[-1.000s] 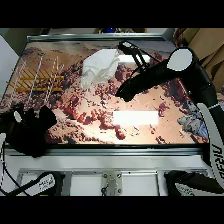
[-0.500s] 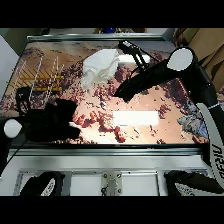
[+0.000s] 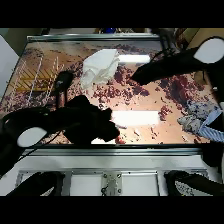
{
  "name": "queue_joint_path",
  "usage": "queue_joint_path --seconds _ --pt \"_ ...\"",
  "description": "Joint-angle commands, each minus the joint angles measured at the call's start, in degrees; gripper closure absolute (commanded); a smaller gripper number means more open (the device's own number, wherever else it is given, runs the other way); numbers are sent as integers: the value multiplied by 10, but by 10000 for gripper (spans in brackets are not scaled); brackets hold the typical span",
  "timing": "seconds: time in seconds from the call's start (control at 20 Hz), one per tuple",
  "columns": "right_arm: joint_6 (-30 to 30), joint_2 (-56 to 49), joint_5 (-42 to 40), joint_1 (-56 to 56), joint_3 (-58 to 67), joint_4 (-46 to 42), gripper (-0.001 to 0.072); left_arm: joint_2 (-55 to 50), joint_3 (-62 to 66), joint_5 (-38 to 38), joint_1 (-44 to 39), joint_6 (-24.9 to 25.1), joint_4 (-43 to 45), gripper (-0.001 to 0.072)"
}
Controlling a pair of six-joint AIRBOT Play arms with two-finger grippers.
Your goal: Fold the clothes and pants, and hang the long-sleeved shirts on hangers.
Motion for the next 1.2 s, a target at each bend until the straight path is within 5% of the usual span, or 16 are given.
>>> queue_joint_path --seconds 0.0,0.2,0.4,0.55,0.6,0.65,0.7,0.9,1.15 --pt "98 49 -37 -70 2 -129 684 -147 140 38 -46 75 -26 691" --pt "113 92 -40 -131 2 -151 684 -259 313 -2 -31 195 -144 692" --pt "114 108 -39 -164 2 -151 684 -248 342 -58 24 205 -159 692" --pt "115 106 -38 -165 -1 -148 684 -200 220 -70 76 205 -158 691" --pt "119 105 -38 -165 -4 -145 684 -189 170 -68 95 205 -154 647" --pt "122 103 -37 -165 -7 -143 683 -183 125 -62 118 201 -154 272" --pt "122 99 -34 -165 -9 -136 683 -181 90 -61 146 171 -158 -5" --pt "122 81 -33 -165 -9 -84 679 -170 37 -67 231 157 -246 32" --pt "122 63 -34 -165 -9 -49 681 -134 -30 -32 158 159 -238 32"
